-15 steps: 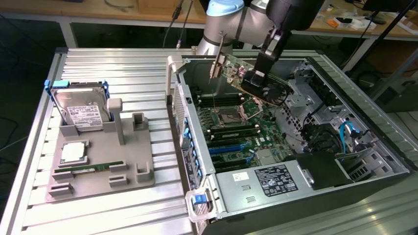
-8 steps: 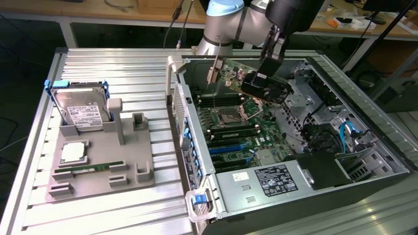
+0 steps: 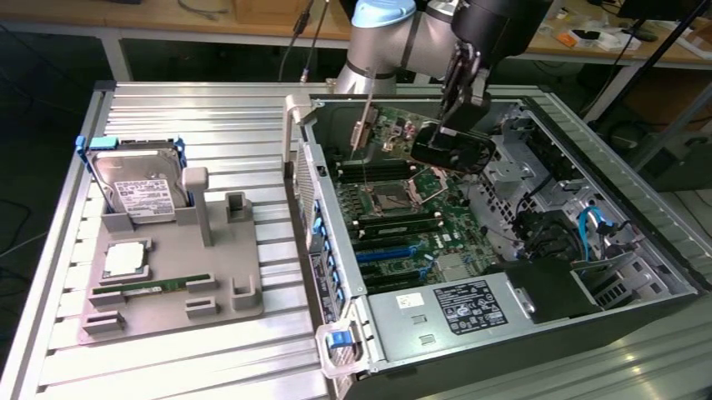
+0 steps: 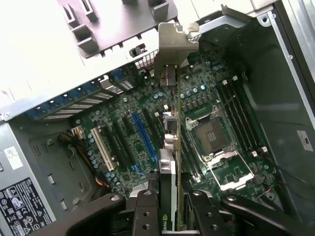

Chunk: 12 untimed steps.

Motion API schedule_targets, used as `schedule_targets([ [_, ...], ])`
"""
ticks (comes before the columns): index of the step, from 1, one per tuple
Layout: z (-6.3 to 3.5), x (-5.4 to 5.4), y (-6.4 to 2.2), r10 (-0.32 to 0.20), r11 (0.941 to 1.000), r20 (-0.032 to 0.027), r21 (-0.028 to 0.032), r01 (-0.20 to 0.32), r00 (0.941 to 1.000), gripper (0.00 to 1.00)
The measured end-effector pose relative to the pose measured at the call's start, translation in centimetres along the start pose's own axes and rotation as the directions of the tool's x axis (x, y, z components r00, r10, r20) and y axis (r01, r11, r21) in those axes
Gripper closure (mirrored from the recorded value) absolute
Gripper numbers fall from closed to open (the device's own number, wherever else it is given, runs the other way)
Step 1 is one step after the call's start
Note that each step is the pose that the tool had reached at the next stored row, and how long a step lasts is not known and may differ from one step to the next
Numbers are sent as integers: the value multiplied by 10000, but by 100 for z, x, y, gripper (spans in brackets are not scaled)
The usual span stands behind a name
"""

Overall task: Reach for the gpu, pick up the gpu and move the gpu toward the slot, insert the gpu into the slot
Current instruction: 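Insert the gpu into the slot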

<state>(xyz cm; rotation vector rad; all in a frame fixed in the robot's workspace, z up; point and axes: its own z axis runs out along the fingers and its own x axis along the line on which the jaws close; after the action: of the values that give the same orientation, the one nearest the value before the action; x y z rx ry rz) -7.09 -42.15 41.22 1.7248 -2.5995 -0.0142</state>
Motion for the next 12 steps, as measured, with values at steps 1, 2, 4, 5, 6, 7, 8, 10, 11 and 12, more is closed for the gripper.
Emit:
schedule_targets([
  [1,2,0,0,-191,9998,-4,3,191,9998,73],
  [2,5,0,0,-376,9993,-8,5,376,9993,73],
  [4,11,0,0,-735,9973,-14,9,735,9973,73],
  [5,14,0,0,-936,9956,-18,11,936,9956,73],
  [6,16,0,0,-1109,9938,-22,14,1109,9938,73],
  [7,18,0,0,-1293,9916,-26,15,1293,9916,73],
  [8,21,0,-1,-1471,9891,-30,17,1471,9891,73],
  [10,29,0,0,-1831,9831,-38,21,1831,9831,73],
  [11,34,0,-1,-2003,9797,-42,23,2003,9797,73],
  [12,40,0,-1,-2178,9760,-46,24,2178,9760,73],
])
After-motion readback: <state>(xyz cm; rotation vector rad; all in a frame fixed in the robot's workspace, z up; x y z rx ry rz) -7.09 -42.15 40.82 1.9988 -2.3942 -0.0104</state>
